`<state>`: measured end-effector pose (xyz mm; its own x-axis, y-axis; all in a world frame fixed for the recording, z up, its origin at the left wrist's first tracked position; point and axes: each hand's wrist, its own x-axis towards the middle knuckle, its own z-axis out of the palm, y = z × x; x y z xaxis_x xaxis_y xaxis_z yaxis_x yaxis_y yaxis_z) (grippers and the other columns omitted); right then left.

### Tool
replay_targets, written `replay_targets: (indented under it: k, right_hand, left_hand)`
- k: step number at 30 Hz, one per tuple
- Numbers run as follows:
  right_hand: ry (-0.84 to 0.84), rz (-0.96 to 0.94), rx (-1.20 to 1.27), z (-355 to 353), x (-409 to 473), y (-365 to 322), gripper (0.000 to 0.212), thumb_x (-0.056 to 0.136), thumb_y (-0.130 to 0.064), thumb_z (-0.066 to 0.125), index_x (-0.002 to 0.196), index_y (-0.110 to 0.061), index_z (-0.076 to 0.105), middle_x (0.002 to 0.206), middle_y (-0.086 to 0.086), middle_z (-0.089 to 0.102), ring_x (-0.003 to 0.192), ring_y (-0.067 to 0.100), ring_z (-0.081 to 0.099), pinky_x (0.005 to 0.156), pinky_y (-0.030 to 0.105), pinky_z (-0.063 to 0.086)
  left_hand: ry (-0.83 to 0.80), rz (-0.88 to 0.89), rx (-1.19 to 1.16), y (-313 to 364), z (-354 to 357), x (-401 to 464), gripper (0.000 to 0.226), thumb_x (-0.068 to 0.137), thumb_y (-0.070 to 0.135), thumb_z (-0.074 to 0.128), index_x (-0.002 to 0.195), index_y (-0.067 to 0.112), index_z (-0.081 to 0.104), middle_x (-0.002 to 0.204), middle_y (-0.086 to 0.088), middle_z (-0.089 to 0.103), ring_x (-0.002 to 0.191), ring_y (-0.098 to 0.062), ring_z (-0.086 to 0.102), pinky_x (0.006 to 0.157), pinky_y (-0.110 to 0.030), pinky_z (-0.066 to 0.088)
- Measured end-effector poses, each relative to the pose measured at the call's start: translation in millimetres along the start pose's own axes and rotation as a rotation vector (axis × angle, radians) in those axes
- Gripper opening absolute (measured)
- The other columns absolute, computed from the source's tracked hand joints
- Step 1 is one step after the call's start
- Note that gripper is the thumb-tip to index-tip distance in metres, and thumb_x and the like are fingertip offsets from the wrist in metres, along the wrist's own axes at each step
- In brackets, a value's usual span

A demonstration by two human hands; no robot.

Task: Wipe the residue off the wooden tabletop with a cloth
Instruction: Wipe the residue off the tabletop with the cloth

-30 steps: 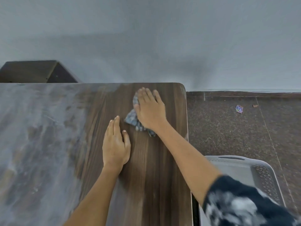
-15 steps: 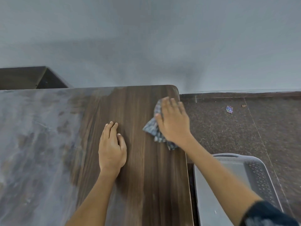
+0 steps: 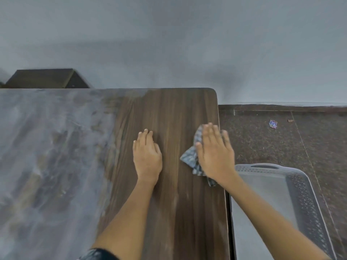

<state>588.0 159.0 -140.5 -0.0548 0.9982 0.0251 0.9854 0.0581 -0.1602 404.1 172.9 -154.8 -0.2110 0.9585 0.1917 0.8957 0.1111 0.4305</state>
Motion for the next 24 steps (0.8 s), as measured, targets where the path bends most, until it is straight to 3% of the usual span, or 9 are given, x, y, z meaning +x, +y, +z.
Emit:
replay_targets:
  k: [3, 5, 7, 9, 11, 16, 19, 21, 24]
  right_hand:
    - [-0.005, 0.274, 0.01, -1.0, 20.1, -13.1, 0.059, 0.099, -0.035, 0.012, 0.147, -0.002, 0.014, 0.154, 0.016, 0.018, 0.143, 0.028, 0.014, 0.116, 0.045, 0.005]
    - [-0.047, 0.32, 0.036, -2.4, 37.8, -33.9, 0.058, 0.1, -0.035, 0.012, 0.148, -0.002, 0.007, 0.156, 0.015, 0.01, 0.144, 0.027, 0.006, 0.117, 0.045, 0.0]
    - [-0.043, 0.111, 0.044, -0.9, 30.0, -59.9, 0.057, 0.1, -0.034, 0.01, 0.147, -0.003, 0.011, 0.155, 0.016, 0.013, 0.144, 0.026, 0.01, 0.117, 0.045, 0.003]
    - [-0.031, -0.2, 0.047, 5.2, -13.4, -82.2, 0.057, 0.097, -0.032, 0.014, 0.141, -0.002, 0.034, 0.147, 0.016, 0.036, 0.137, 0.026, 0.032, 0.115, 0.045, 0.016]
    - [-0.027, -0.317, 0.097, 8.3, -59.8, -80.8, 0.055, 0.094, -0.031, 0.022, 0.134, -0.005, 0.049, 0.136, 0.01, 0.052, 0.129, 0.022, 0.045, 0.11, 0.042, 0.022]
    - [0.149, 0.04, 0.141, 17.7, -60.9, -59.0, 0.039, 0.096, -0.016, 0.04, 0.132, -0.006, 0.05, 0.136, 0.009, 0.052, 0.13, 0.025, 0.044, 0.113, 0.041, 0.018]
    - [0.159, 0.114, 0.613, 11.5, -45.6, -85.7, 0.033, 0.097, -0.009, 0.04, 0.127, -0.011, 0.055, 0.129, 0.011, 0.056, 0.123, 0.023, 0.047, 0.111, 0.035, 0.027]
    - [0.037, 0.045, 1.02, 2.0, -49.7, -112.5, 0.029, 0.1, -0.013, 0.036, 0.12, -0.017, 0.057, 0.121, 0.003, 0.061, 0.113, 0.012, 0.054, 0.104, 0.034, 0.039]
    - [-0.082, -0.044, 1.097, 1.3, -68.9, -140.1, 0.032, 0.099, -0.025, 0.038, 0.125, -0.02, 0.055, 0.13, -0.009, 0.055, 0.124, 0.004, 0.047, 0.111, 0.033, 0.032]
  left_hand:
    - [0.011, 0.025, -0.006, -3.0, -7.4, -29.7, 0.04, 0.091, 0.012, 0.038, 0.127, 0.001, 0.053, 0.135, -0.014, 0.05, 0.13, -0.029, 0.042, 0.109, -0.043, 0.029]
    - [-0.015, 0.057, -0.015, -9.8, -14.4, -53.8, 0.039, 0.095, 0.011, 0.039, 0.132, 0.003, 0.048, 0.141, -0.011, 0.045, 0.135, -0.024, 0.036, 0.113, -0.038, 0.024]
    - [-0.044, 0.047, -0.034, -15.6, -23.7, -72.5, 0.041, 0.096, 0.014, 0.037, 0.135, 0.004, 0.045, 0.144, -0.008, 0.042, 0.137, -0.021, 0.031, 0.114, -0.034, 0.019]
    - [-0.057, -0.036, -0.078, -16.6, -29.2, -80.5, 0.044, 0.096, 0.016, 0.031, 0.137, 0.005, 0.041, 0.145, -0.008, 0.039, 0.138, -0.02, 0.029, 0.115, -0.032, 0.017]
    - [-0.049, -0.119, -0.074, -15.1, -30.4, -80.1, 0.045, 0.097, 0.021, 0.03, 0.137, 0.004, 0.04, 0.144, -0.009, 0.04, 0.136, -0.022, 0.033, 0.114, -0.034, 0.021]
    - [-0.022, -0.108, -0.023, -11.9, -31.5, -80.0, 0.043, 0.098, 0.024, 0.039, 0.137, 0.004, 0.041, 0.143, -0.009, 0.043, 0.135, -0.023, 0.036, 0.113, -0.035, 0.023]
    - [-0.039, -0.094, 0.033, -14.0, -32.7, -80.7, 0.045, 0.098, 0.023, 0.033, 0.139, 0.005, 0.038, 0.146, -0.01, 0.037, 0.137, -0.025, 0.031, 0.114, -0.036, 0.02]
    - [-0.157, -0.045, 0.094, -18.1, -33.3, -78.5, 0.058, 0.094, 0.033, 0.017, 0.145, 0.007, 0.023, 0.153, -0.009, 0.021, 0.142, -0.025, 0.019, 0.116, -0.035, 0.011]
    - [-0.3, 0.039, 0.192, -38.4, -28.1, -84.9, 0.057, 0.097, 0.036, 0.003, 0.145, 0.007, -0.01, 0.153, -0.002, -0.012, 0.143, -0.018, -0.005, 0.116, -0.033, -0.006]
